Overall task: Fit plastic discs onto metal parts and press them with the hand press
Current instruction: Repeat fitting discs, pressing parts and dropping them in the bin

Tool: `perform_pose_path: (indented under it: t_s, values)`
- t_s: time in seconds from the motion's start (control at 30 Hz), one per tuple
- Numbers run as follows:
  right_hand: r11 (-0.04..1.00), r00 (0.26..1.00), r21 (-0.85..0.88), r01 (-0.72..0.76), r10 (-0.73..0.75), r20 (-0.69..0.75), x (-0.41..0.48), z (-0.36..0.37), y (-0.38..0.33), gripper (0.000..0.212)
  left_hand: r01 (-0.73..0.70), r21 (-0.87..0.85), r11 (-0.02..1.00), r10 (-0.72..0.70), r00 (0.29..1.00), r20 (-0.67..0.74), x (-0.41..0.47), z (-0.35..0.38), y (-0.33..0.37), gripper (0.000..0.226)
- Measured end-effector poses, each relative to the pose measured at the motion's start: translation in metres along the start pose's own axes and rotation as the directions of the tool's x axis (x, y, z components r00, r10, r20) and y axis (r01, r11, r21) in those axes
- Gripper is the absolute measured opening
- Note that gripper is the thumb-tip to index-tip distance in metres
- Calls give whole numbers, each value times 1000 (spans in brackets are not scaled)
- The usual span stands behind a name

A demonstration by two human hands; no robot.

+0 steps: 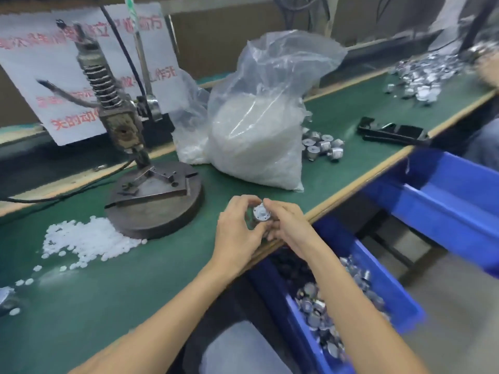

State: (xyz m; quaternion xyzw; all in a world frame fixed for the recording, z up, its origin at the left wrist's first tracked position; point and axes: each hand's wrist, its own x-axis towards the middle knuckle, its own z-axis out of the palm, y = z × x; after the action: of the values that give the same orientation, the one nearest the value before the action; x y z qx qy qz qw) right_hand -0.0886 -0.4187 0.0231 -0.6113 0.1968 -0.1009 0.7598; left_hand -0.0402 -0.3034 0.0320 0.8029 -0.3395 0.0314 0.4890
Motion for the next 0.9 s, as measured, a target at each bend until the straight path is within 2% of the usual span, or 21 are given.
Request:
perform_pose_path:
  t_s: [0.13, 0.27, 0.33, 0.4, 0.47, 0.53, 0.7, 0.83, 0.9]
  values:
    - [994, 994, 41, -97, 99, -51, -38, -69, 29, 21, -38, -58, 998, 48, 985, 169, -36, 57, 21, 36]
    - [960, 954, 76, -268, 276, -120, -75, -125, 80, 21, 43, -20, 999, -31, 911, 412, -76, 107, 21, 32]
    - [931, 897, 25, -364, 358, -260, -83, -143, 108, 18, 44, 57, 997, -67, 860, 506, -87, 124, 18, 34]
    - [900, 810, -3, -435, 390, -437, -83, -157, 137, 20, 33, 128, 991, -97, 833, 544, -91, 133, 17, 35]
    - [889, 741, -33, -456, 359, -568, -81, -168, 160, 19, 33, 148, 988, -109, 831, 545, -93, 137, 16, 32]
    - [872, 703, -94, -481, 319, -636, -80, -175, 175, 23, 37, 164, 986, -122, 830, 544, -93, 137, 14, 30]
    - [844, 675, -220, -490, 207, -708, -80, -173, 180, 33, 41, 191, 981, -136, 845, 517, -86, 125, 5, 31]
    - [852, 594, -247, -461, 90, -800, -77, -169, 162, 27, -5, 167, 986, -80, 863, 498, -73, 108, 3, 29]
    - [866, 609, -283, -411, 30, -793, -72, -162, 143, 23, -27, 144, 989, -48, 872, 488, -65, 94, 5, 28]
